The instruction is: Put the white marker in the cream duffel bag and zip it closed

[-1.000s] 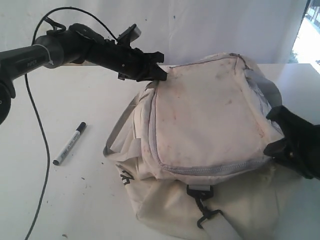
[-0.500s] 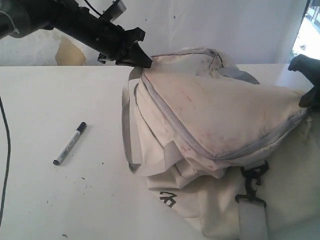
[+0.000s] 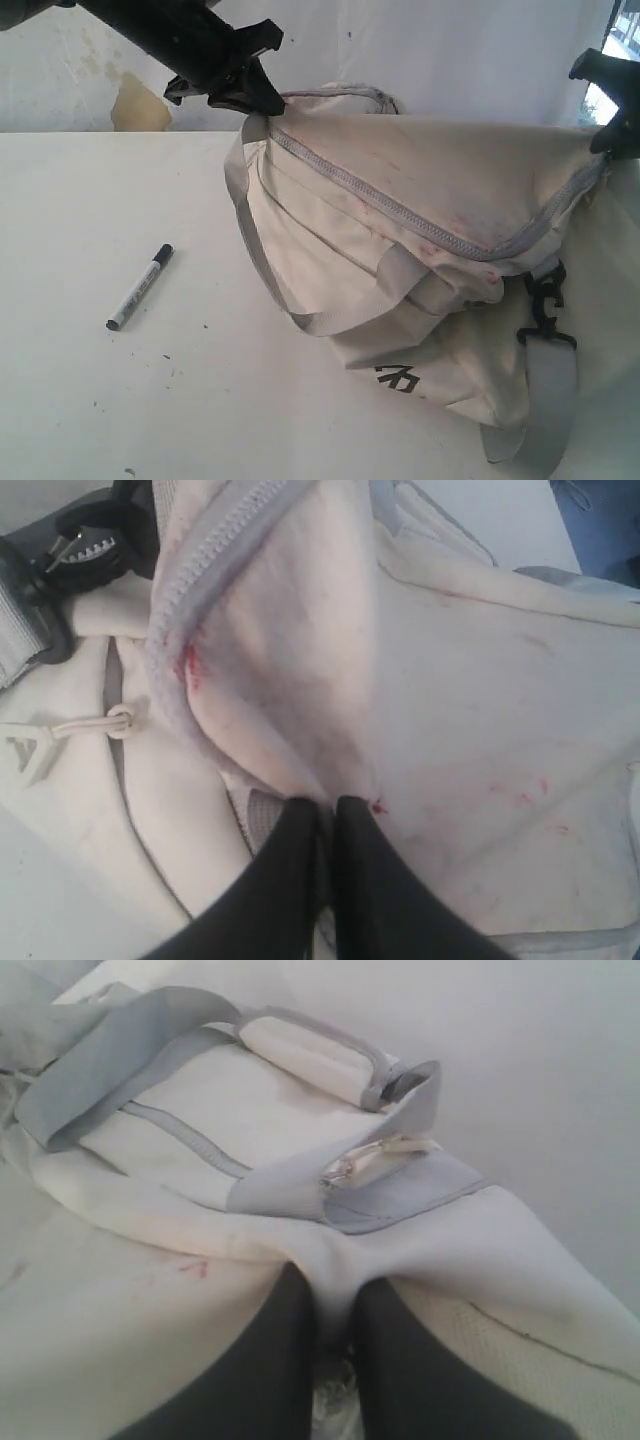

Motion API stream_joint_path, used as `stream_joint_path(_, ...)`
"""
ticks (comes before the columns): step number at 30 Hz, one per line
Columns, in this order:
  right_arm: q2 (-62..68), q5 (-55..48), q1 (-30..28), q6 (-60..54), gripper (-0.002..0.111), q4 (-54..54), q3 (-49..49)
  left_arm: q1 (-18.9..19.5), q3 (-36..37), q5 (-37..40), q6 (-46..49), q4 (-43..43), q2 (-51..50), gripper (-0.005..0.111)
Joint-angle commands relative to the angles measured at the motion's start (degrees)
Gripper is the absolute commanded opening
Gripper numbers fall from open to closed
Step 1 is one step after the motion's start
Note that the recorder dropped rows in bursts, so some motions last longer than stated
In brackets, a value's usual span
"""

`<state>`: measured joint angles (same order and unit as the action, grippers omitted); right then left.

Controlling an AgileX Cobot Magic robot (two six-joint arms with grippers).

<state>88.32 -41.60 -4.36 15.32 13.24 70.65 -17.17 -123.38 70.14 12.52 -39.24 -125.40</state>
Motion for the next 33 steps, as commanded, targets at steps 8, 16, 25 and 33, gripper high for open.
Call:
stream_joint_path(8, 7.9, 0.0, -1.4, -5.8, 0.0, -3.9, 3.9, -1.8, 13.4, -0.2, -3.1, 6.1, 6.8, 0.0)
stream_joint_path(16, 8.3, -6.2, -1.4, -13.2, 0.036, 0.8, 5.3, -2.4, 19.6, -4.2, -1.7, 7.2, 8.7, 0.001)
stream_joint_path(25, 6.7, -14.9, -1.4, -13.2, 0.061, 2.7, 8.0, -2.4, 19.6, -9.0, 1.4, 8.6, 8.7, 0.063)
stream_joint_path(33, 4.4, -25.5, -1.4, -13.0, 0.061, 6.7, 8.1, -2.4, 16.3, -15.0, 1.4, 10.3, 8.7, 0.082)
